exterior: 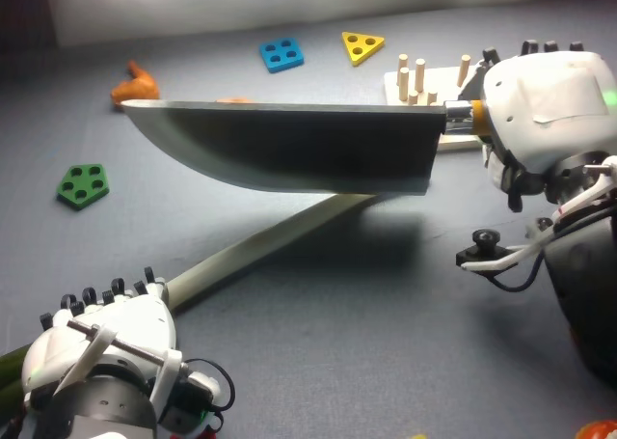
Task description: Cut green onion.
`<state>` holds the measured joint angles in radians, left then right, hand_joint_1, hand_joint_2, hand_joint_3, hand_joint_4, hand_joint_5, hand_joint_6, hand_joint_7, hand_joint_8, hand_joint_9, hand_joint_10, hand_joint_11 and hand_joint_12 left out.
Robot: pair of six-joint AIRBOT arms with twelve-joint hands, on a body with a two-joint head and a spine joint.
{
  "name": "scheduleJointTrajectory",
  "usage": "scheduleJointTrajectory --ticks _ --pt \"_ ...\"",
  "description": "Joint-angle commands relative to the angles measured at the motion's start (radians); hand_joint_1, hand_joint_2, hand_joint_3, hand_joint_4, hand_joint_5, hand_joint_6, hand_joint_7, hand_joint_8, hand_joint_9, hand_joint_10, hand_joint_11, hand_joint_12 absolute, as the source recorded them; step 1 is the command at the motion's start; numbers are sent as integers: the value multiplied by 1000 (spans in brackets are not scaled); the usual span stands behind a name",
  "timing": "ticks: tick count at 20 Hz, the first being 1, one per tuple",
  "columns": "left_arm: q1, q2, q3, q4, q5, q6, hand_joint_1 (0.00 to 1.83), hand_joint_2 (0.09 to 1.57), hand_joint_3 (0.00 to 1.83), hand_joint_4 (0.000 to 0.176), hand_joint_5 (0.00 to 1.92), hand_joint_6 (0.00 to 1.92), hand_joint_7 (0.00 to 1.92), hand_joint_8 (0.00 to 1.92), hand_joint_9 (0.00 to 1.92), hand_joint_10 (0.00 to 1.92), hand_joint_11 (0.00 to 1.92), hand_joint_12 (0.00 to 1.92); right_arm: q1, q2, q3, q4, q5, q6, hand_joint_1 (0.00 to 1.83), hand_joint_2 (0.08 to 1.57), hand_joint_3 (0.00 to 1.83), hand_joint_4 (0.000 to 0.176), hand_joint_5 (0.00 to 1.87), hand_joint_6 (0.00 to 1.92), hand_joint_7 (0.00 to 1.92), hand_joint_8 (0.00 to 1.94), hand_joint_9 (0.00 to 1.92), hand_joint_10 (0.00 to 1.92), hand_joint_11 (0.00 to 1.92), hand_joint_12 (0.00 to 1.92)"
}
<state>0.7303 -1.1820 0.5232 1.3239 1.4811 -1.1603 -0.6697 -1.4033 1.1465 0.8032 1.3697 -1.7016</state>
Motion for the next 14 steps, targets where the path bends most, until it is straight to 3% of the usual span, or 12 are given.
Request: scheduleJointTrajectory --ticks 1,4,9,14 --pt "0 -4 4 23 41 4 802 1247 0 40 106 1 143 1 96 0 0 491 -11 16 5 -33 87 -44 1557 1029 470 176 1402 1921 1641 1941 1725 1921 1759 1921" --pt "-1 -4 5 23 41 4 802 1247 0 40 106 1 143 1 96 0 0 488 -18 25 5 -34 85 -44 1558 1029 470 176 1404 1921 1642 1941 1726 1921 1760 1921" --pt "-2 -5 5 23 39 4 819 1240 0 24 133 3 162 1 105 1 0 560 -8 11 5 -34 79 -39 1550 1026 453 176 1419 1921 1630 1941 1708 1921 1738 1921" --pt "-3 -6 5 25 39 4 807 1241 0 31 117 0 138 0 79 0 0 515 14 -24 5 -36 77 -40 1562 1029 446 176 1405 1921 1626 1941 1711 1921 1751 1921"
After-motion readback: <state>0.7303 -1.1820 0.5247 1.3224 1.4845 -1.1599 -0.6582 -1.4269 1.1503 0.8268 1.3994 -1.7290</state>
